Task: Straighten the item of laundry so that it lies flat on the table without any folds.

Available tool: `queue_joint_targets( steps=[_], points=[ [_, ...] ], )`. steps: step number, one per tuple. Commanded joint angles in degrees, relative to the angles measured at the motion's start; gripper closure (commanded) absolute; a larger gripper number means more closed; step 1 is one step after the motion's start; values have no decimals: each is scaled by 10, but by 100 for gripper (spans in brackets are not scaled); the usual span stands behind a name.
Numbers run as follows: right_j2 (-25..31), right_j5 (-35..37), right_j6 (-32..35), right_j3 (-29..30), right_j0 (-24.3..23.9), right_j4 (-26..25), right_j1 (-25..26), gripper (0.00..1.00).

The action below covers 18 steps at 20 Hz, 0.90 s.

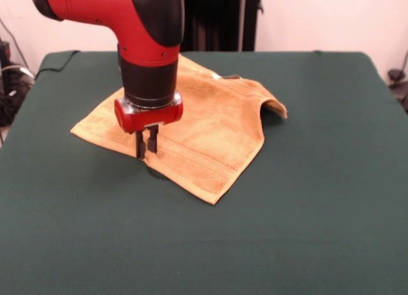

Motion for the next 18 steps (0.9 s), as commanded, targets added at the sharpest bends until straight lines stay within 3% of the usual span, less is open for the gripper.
queue_joint_targets(
  steps=[1, 18],
  points=[
    [56, -148, 70, -31, -41, -41, 208, 100],
    [98, -104, 5, -63, -57, -75, 212, 100]
  ],
)
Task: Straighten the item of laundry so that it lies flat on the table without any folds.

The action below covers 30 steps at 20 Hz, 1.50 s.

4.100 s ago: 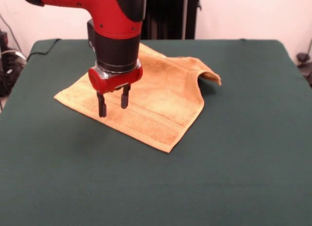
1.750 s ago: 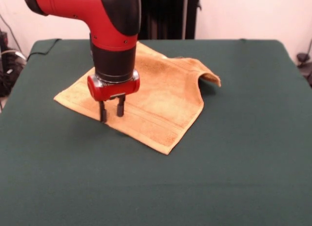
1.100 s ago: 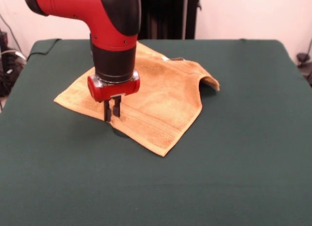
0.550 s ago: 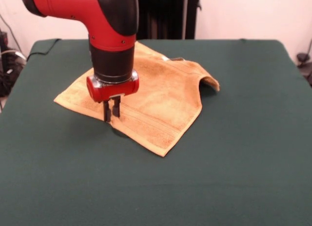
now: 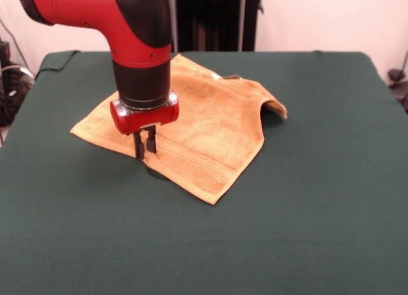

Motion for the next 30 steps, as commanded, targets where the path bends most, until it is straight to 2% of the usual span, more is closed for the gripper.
queue_joint_targets(
  steps=[1, 5, 17, 30],
  points=[
    [63, -129, -2, -65, -22, -78, 213, 100],
    [83, -111, -28, -81, -28, -94, 215, 100],
    [111, -90, -43, -96, -41, -131, 218, 100],
    [143, 7, -99, -140, -43, -162, 224, 100]
  ],
)
